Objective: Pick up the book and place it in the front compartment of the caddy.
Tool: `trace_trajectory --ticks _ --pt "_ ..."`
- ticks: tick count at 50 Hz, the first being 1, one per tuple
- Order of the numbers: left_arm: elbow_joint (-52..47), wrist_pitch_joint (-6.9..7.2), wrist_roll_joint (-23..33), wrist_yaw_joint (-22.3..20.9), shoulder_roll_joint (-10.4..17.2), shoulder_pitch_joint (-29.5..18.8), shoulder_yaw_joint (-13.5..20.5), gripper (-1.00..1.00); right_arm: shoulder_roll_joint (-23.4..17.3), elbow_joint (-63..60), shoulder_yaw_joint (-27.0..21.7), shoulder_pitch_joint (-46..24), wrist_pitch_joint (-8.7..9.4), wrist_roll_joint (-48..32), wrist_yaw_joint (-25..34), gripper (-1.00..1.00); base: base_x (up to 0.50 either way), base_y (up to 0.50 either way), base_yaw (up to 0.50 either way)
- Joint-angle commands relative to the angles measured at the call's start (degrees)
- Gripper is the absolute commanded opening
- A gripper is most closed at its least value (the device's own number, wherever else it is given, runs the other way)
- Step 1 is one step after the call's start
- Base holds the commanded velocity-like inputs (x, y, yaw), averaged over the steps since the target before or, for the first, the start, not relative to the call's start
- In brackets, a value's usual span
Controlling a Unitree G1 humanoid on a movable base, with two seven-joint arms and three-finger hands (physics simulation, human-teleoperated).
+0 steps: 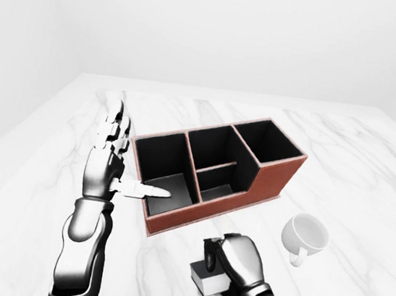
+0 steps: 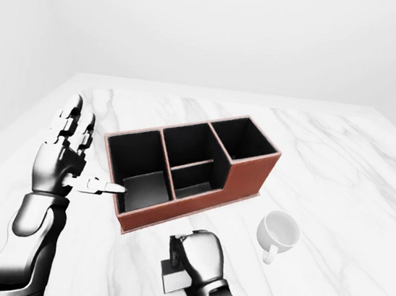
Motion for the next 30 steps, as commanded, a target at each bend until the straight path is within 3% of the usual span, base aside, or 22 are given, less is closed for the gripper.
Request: trace_trajectory --ticks 1,30 --pt "0.45 0.0 0.05 0.01 -0.05 -0.02 -0.07 1.0 0.13 0.09 0.29 0.14 0.0 1.22 0.09 -1.0 0.0 0.0 0.0" --pt "-0.09 0.0 -0.06 0.05 0.09 -0.22 0.13 1.0 1.08 -10.96 -2.8 0.66 0.0 1.56 7.43 -1.0 0.0 0.0 0.0"
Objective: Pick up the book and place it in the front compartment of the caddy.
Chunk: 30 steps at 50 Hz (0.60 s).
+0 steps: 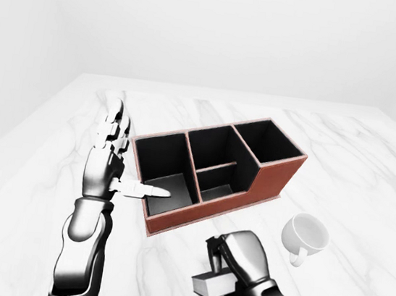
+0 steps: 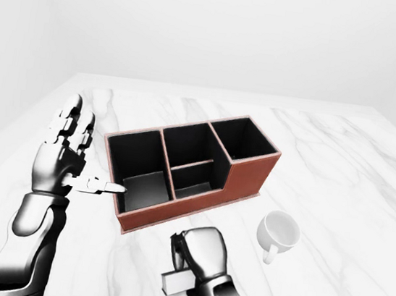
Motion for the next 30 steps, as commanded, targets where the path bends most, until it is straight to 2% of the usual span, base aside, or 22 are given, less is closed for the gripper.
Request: trace_trajectory --ticks 1,30 --pt "-0.08 0.0 -0.03 0.02 0.05 -0.13 0.07 1.0 0.42 -4.99 -1.08 0.22 0.0 -0.4 1.67 -1.0 0.0 0.0 0.0" --pt "-0.23 0.0 -0.05 -0.06 0.03 0.06 0.1 1.0 1.8 -12.47 -3.97 -0.64 0.0 0.02 7.99 -1.0 0.0 0.0 0.0"
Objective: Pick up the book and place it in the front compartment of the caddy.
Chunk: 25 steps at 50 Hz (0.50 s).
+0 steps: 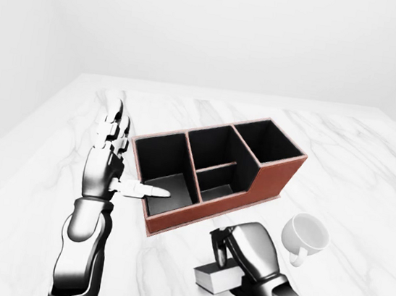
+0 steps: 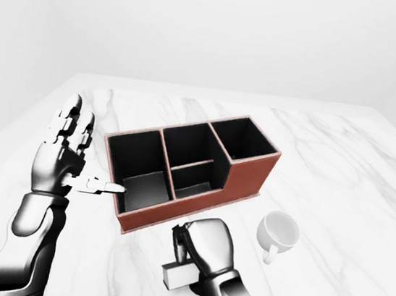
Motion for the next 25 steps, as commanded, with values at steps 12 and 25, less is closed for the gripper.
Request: trace_trajectory --ticks 12,25 --pt "0.2 0.0 0.0 0.03 -0.01 -0.12 -0.07 1.0 2.31 -6.28 -4.53 -3.08 0.0 -0.13 5.38 -1.0 0.0 0.0 0.0" --pt "0.59 0.0 -0.06 0.05 0.07 -0.22 0.05 1.0 4.01 -10.6 -7.22 -5.27 0.0 0.47 10.26 -1.0 0.0 0.0 0.0"
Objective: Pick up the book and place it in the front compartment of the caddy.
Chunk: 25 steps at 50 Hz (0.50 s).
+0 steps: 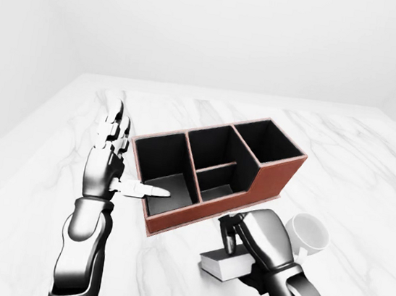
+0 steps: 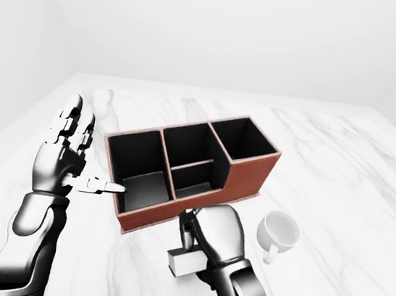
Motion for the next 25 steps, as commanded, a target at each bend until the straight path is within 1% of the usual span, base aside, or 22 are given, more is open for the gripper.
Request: trace_trajectory --ticks 1,17,25 --pt "-0.03 0.0 -0.03 0.03 0.05 -0.07 0.04 1.0 1.49 -4.17 -2.5 -1.99 0.0 -0.13 2.74 -1.0 0.0 0.0 0.0" --pt "-0.19 0.0 -0.09 0.06 0.08 -0.2 0.16 1.0 2.99 -7.45 -4.46 -5.97 0.05 0.35 7.84 -1.0 0.0 0.0 0.0" --pt "-0.14 0.0 -0.12 0.08 0.08 -0.24 0.15 1.0 3.63 -8.99 -4.4 -8.54 1.42 0.11 10.35 -1.0 0.0 0.0 0.0"
